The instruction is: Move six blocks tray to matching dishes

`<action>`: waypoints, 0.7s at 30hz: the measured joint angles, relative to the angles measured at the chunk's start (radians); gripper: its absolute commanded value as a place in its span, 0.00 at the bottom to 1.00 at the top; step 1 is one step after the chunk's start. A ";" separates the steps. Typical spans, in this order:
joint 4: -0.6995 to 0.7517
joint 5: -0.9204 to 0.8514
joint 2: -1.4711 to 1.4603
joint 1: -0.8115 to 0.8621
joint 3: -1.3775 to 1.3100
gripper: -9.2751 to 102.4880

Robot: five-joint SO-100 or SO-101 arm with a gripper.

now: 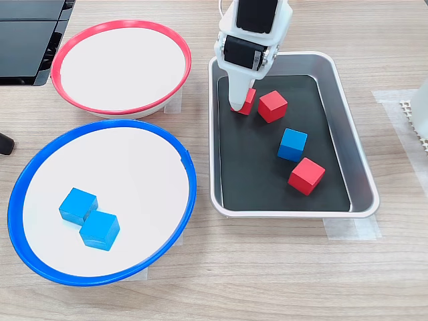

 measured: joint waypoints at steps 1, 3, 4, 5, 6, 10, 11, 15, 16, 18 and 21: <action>0.063 0.011 0.002 -0.011 -0.023 0.08; 0.144 0.034 0.015 -0.029 -0.064 0.08; 0.216 0.048 0.023 -0.040 -0.100 0.08; 0.318 0.089 0.034 -0.054 -0.173 0.08; 0.377 0.143 0.040 -0.064 -0.227 0.08; 0.393 0.393 0.035 -0.095 -0.413 0.08; 0.325 0.468 0.021 -0.089 -0.437 0.08; 0.106 0.615 -0.058 -0.066 -0.476 0.08; 0.049 0.623 -0.086 -0.057 -0.480 0.08; -0.054 0.626 -0.146 -0.028 -0.489 0.08; -0.126 0.626 -0.195 -0.020 -0.495 0.17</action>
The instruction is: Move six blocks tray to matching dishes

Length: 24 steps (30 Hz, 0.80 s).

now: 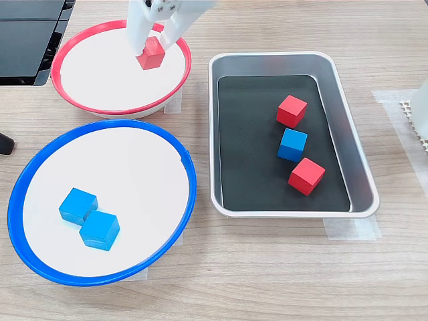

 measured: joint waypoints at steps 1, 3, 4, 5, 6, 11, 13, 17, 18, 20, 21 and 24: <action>-0.015 0.000 -0.014 0.005 0.000 0.19; -0.032 0.017 -0.025 0.028 0.000 0.24; -0.035 0.023 -0.025 0.032 0.000 0.22; -0.037 0.026 -0.025 0.034 0.000 0.18; -0.037 0.026 -0.025 0.029 0.000 0.13; 0.086 -0.078 0.017 0.026 0.008 0.09; 0.239 -0.178 0.109 0.032 0.067 0.09; 0.393 -0.348 0.296 0.051 0.227 0.13; 0.396 -0.416 0.364 0.069 0.324 0.16; 0.376 -0.463 0.460 0.077 0.497 0.20; 0.347 -0.466 0.505 0.069 0.566 0.22; 0.328 -0.474 0.571 0.075 0.716 0.25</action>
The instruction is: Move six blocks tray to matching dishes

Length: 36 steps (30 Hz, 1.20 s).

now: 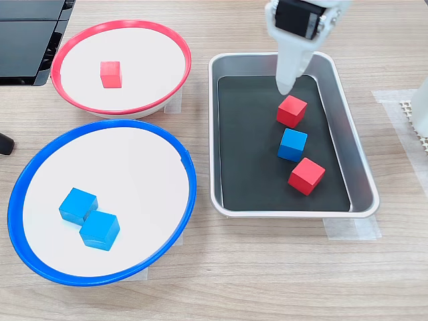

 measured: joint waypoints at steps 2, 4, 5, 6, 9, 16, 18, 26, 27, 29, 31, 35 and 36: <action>-0.014 0.031 0.021 -0.015 0.049 0.25; -0.009 0.048 0.026 -0.035 0.075 0.25; -0.015 0.057 0.028 -0.034 0.084 0.25; -0.032 0.067 0.028 -0.035 0.092 0.25; -0.064 0.078 0.028 -0.061 0.112 0.25; -0.176 0.054 -0.008 -0.060 0.144 0.22; -0.176 0.026 -0.015 -0.060 0.150 0.22; -0.201 -0.049 -0.028 -0.041 0.173 0.09; -0.201 -0.058 -0.028 -0.040 0.173 0.08; -0.186 -0.067 -0.028 -0.044 0.167 0.08; -0.153 -0.067 -0.028 -0.054 0.138 0.08; -0.052 0.017 -0.051 -0.084 -0.061 0.08; -0.048 0.051 -0.067 -0.089 -0.118 0.08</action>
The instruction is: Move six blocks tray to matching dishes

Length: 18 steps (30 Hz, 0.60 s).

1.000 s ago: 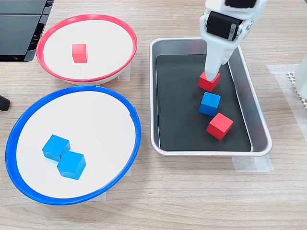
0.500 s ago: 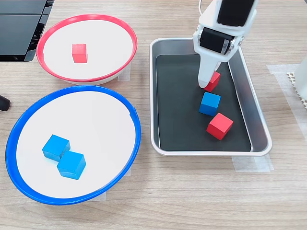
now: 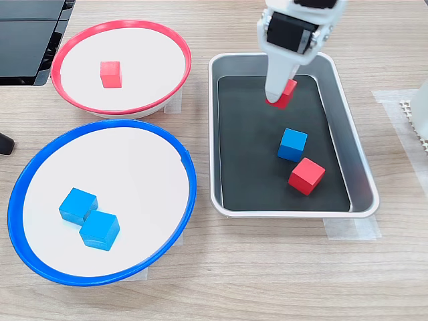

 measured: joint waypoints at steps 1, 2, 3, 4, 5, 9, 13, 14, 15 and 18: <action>-0.018 0.083 -0.021 -0.006 -0.109 0.08; -0.029 0.098 -0.025 -0.006 -0.132 0.08; -0.043 0.121 -0.043 -0.005 -0.176 0.08; -0.071 0.133 -0.055 -0.005 -0.198 0.08; -0.152 0.170 -0.087 -0.003 -0.224 0.09; -0.304 0.190 -0.189 0.023 -0.285 0.12; -0.371 0.230 -0.258 0.040 -0.337 0.26; -0.379 0.239 -0.261 0.041 -0.337 0.28; -0.382 0.242 -0.261 0.044 -0.337 0.25; -0.367 0.224 -0.259 0.055 -0.331 0.19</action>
